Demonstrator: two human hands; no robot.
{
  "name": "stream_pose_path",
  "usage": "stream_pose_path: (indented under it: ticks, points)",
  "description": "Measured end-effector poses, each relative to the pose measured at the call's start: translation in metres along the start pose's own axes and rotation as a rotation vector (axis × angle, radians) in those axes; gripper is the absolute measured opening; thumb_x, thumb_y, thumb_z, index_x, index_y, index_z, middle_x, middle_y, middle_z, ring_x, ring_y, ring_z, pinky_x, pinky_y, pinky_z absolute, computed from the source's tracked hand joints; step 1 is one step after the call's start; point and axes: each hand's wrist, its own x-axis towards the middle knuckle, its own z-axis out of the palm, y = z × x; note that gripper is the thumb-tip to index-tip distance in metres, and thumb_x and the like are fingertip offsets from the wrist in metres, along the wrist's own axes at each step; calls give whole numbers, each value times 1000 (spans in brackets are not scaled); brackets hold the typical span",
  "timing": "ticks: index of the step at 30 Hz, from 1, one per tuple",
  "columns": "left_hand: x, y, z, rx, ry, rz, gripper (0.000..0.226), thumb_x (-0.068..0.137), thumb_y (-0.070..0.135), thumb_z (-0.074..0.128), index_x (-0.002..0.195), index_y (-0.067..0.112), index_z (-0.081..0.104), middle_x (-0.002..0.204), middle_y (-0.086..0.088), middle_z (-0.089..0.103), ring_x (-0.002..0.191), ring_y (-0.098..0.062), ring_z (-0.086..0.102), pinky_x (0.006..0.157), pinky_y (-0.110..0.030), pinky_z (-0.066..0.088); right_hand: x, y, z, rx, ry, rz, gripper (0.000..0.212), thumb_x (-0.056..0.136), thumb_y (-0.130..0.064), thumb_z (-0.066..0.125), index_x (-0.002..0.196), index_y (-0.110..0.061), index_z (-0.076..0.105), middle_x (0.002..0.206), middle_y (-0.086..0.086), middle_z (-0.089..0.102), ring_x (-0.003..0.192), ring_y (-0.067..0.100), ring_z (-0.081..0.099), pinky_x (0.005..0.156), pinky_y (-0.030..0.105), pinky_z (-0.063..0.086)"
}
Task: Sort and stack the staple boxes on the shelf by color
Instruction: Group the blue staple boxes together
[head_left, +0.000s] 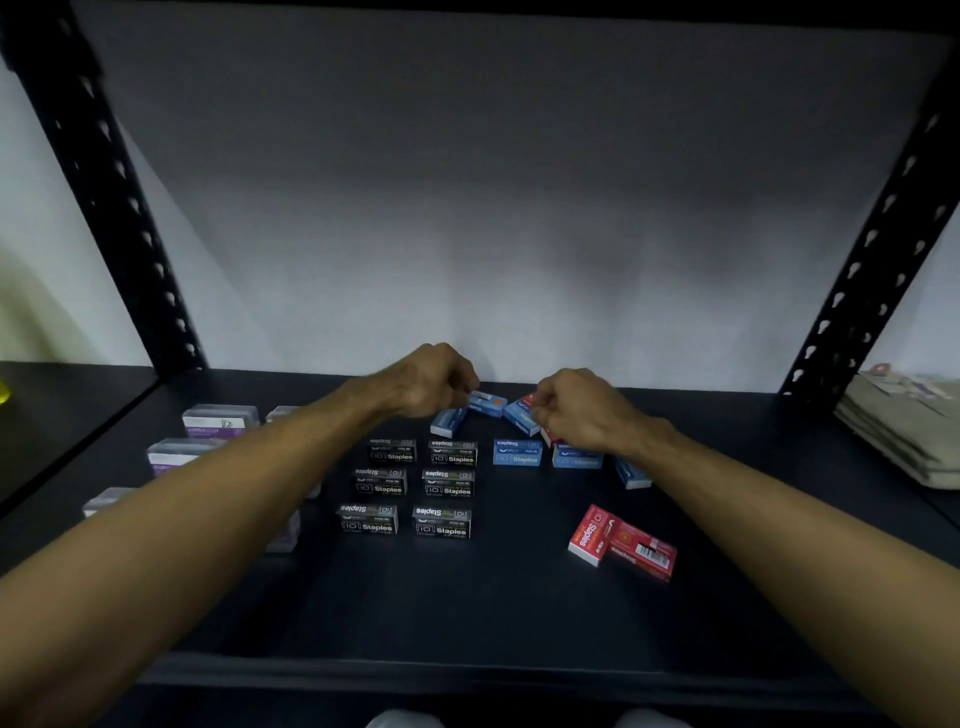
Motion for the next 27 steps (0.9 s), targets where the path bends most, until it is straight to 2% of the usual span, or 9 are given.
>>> stream_pose_path:
  ticks: [3, 7, 12, 17, 22, 27]
  points:
    - [11, 2, 10, 16, -10, 0, 33, 92, 17, 66, 124, 13, 63, 120, -3, 65, 104, -15, 60, 93, -30, 49, 11, -4, 10, -19, 10, 60, 30, 94, -31, 60, 115, -11, 69, 106, 7, 71, 89, 20, 65, 80, 38, 56]
    - [22, 7, 18, 42, -14, 17, 40, 91, 18, 66, 130, 9, 59, 126, -5, 59, 111, -19, 56, 96, -30, 45, 18, -5, 18, -32, 18, 132, 34, 90, -36, 65, 110, -9, 68, 99, 6, 70, 84, 20, 65, 72, 36, 55]
    - [32, -1, 27, 101, -41, 23, 36, 88, 23, 70, 121, 13, 63, 118, -2, 59, 99, -17, 53, 84, -30, 43, 19, -8, 19, -10, -9, 117, 32, 89, -36, 67, 105, -9, 71, 87, 4, 69, 74, 18, 63, 59, 28, 46]
    - [30, -6, 25, 85, -48, 30, 31, 87, 25, 71, 115, 15, 65, 105, 5, 57, 96, -15, 55, 82, -28, 43, 21, -12, 22, 56, -14, 139, 22, 86, -25, 72, 101, -9, 68, 94, 5, 69, 81, 18, 63, 67, 32, 52]
    - [17, -6, 18, -30, -78, 43, 27, 99, 29, 54, 116, 12, 65, 104, 2, 63, 97, -16, 60, 81, -28, 45, 18, -9, 19, 225, 26, 200, 18, 84, -16, 73, 100, -13, 65, 95, 3, 67, 80, 18, 63, 67, 32, 54]
    - [4, -1, 3, -145, -40, 23, 40, 104, 34, 41, 97, 1, 62, 79, -5, 56, 73, -15, 52, 72, -33, 45, 4, -6, -1, 324, 78, 188, 16, 84, -15, 75, 97, -16, 65, 96, 1, 67, 83, 15, 63, 67, 26, 48]
